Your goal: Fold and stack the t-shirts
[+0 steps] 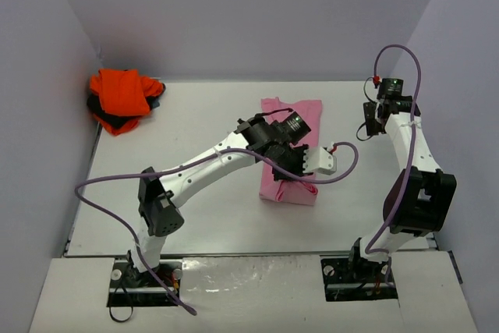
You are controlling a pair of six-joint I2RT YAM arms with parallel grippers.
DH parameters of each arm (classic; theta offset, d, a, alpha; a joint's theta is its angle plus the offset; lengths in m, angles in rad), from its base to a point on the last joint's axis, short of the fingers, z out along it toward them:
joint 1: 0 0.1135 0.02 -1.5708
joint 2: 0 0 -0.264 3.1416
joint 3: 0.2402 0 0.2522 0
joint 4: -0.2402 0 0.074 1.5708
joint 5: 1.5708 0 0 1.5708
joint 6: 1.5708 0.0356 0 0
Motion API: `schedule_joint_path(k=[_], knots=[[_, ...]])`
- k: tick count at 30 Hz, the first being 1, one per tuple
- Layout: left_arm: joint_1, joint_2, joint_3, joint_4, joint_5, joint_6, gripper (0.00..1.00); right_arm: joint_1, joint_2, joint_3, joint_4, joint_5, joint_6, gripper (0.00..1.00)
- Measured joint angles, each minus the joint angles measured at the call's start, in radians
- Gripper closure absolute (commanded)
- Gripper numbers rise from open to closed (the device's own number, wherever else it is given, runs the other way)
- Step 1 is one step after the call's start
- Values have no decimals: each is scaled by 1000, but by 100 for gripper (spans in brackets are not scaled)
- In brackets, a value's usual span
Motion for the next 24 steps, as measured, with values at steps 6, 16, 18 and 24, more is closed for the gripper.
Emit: schedule_joint_path(k=[6, 16, 18, 24], knots=[[94, 175, 151, -1, 2, 52, 100, 0, 10, 20, 0, -7, 0, 20], [129, 420, 440, -44, 38, 118, 100, -4, 14, 97, 18, -7, -8, 19], [133, 460, 500, -49, 50, 127, 100, -12, 21, 125, 27, -7, -9, 19], [180, 552, 612, -36, 74, 135, 100, -31, 66, 161, 61, -7, -12, 19]])
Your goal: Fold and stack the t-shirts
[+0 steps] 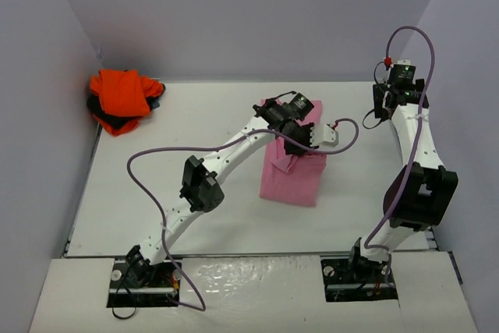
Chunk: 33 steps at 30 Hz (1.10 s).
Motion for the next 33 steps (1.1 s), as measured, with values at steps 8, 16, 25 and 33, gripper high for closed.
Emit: schedule_joint_path(k=[8, 16, 25, 33], knots=[[93, 107, 80, 52, 6, 3, 100, -7, 93, 2, 6, -7, -2, 19], [130, 213, 137, 127, -2, -4, 51, -7, 125, 29, 10, -29, 1, 19], [121, 229, 175, 157, -3, -10, 42, -5, 175, 40, 29, -51, 5, 19], [114, 194, 170, 143, -55, -8, 90, 16, 164, 39, 35, -103, -1, 40]])
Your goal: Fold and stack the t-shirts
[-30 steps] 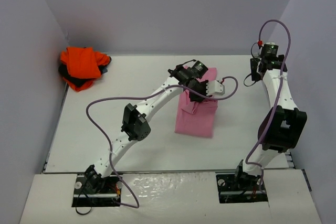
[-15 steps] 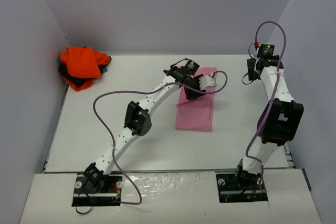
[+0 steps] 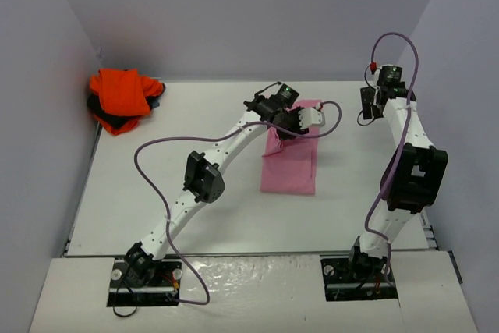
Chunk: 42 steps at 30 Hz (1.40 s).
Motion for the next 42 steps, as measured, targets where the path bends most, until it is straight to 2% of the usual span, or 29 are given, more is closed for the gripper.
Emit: schedule_joint_path(k=[1, 3, 4, 5, 6, 9, 12, 15, 18, 24, 28, 33, 42], knots=[[4, -20, -14, 0, -9, -3, 99, 7, -10, 0, -6, -30, -9, 52], [22, -69, -45, 2, -16, -24, 100, 28, -40, -5, -25, -103, -48, 69], [41, -97, -63, 6, -16, -43, 100, 49, -62, -12, -43, -142, -77, 90], [68, -128, -77, 8, -14, -64, 100, 80, -90, -25, -62, -183, -107, 98], [101, -154, -83, 13, -10, -89, 100, 115, -118, -41, -78, -220, -125, 100], [244, -227, -96, 44, 10, -175, 100, 254, -190, -89, -127, -315, -179, 100], [439, -316, -155, 88, 10, -254, 100, 368, -205, -130, -164, -399, -208, 100], [624, -433, -289, 129, -8, -312, 100, 413, -174, -164, -193, -455, -223, 100], [740, -536, -408, 146, -47, -354, 100, 416, -126, -188, -212, -482, -233, 100], [782, -810, -789, 236, -18, -393, 100, 479, 6, -180, -233, -511, -244, 100], [799, -934, -966, 274, -11, -396, 100, 522, 126, -143, -245, -538, -254, 100], [819, -1005, -1071, 309, -11, -399, 100, 566, 191, -82, -265, -544, -258, 100], [823, -1037, -1130, 333, 7, -398, 100, 627, 195, -30, -259, -543, -257, 100]])
